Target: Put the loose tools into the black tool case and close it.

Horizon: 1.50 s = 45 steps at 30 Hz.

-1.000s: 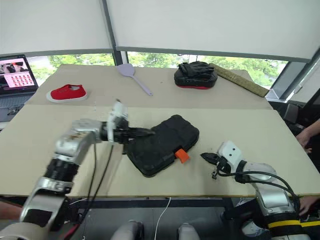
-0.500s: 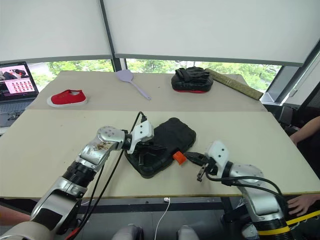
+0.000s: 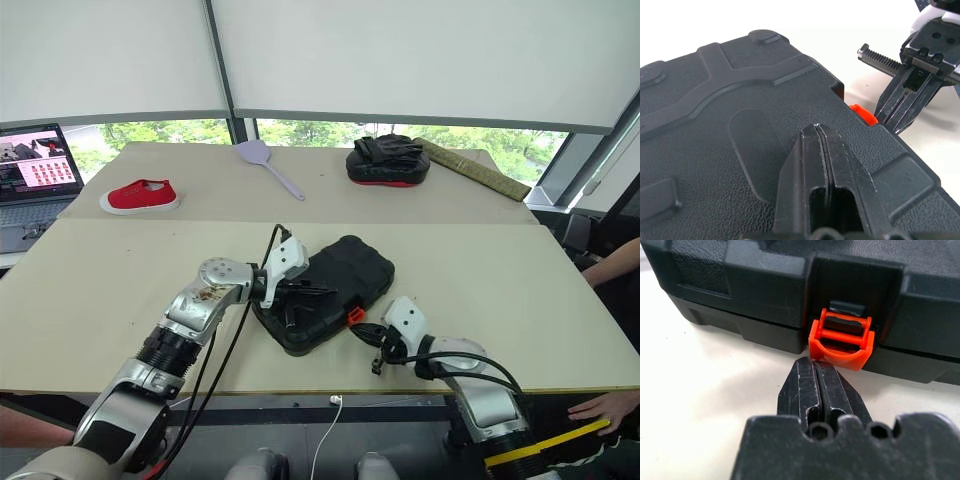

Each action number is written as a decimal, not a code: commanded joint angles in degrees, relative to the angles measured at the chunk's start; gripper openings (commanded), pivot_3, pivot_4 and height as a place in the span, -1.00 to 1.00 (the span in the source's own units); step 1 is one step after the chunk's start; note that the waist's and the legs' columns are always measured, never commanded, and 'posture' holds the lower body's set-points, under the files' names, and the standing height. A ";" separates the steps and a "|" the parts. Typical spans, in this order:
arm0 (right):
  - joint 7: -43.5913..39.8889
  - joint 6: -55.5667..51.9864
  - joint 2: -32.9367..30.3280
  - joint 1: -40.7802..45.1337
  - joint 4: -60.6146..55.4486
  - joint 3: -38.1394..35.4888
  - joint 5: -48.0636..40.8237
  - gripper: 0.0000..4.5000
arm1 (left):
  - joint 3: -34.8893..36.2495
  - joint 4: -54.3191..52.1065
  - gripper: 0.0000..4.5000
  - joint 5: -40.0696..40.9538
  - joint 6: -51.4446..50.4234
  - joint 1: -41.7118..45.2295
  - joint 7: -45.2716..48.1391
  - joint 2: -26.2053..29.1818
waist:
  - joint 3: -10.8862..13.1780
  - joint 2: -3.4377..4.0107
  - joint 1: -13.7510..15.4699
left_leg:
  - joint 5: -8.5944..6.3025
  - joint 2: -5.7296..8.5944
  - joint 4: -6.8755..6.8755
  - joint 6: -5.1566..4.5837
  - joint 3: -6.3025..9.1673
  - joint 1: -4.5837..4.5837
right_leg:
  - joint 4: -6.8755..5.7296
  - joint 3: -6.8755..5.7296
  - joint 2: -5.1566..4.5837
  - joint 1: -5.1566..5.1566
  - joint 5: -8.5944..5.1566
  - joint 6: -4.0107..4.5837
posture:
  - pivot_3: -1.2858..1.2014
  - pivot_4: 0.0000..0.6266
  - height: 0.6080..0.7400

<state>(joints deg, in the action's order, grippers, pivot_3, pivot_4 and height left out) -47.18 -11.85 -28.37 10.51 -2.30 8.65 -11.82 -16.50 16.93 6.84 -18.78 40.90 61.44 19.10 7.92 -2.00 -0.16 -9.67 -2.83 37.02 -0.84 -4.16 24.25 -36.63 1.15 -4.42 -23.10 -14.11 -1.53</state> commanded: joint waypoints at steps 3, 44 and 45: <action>1.34 1.88 1.23 1.75 -0.12 -1.48 0.12 -1.00 | -1.73 2.17 -0.98 -1.50 -1.17 -2.85 -0.33 0.29 | -0.01 0.01 -0.01 | 0.00 0.00 0.00 0.00 0.00 0.00 | 0.00 0.00 0.00 0.00 -0.01 0.00 | 0.03 -0.52 1.00; -2.32 -0.56 -1.62 4.31 2.12 -2.92 -1.17 -1.00 | -2.03 -1.52 -0.98 -1.60 -5.19 -6.64 -0.87 2.97 | -0.44 0.14 -0.66 | -0.52 -0.02 -0.25 0.04 0.23 -0.32 | -0.06 0.02 0.03 0.11 -0.69 0.16 | 0.03 -0.52 1.00; -1.99 -0.09 -0.34 5.48 3.19 -2.58 -1.06 -1.00 | -2.03 -1.54 -0.98 -1.61 -5.08 -6.55 -0.86 2.90 | -0.43 0.14 -0.58 | -0.52 -0.02 -0.25 0.04 0.25 -0.32 | -0.07 0.04 0.03 0.10 -0.69 0.16 | 0.03 -0.52 1.00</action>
<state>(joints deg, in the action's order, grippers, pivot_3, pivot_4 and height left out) -49.56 -14.01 -29.85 13.80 0.55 6.01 -13.05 -15.91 11.58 6.97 -22.46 37.43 60.91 21.83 7.49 -1.86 -0.74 -10.19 -2.84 36.77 -0.80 -3.87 23.94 -36.70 1.19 -4.39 -22.99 -14.79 -1.38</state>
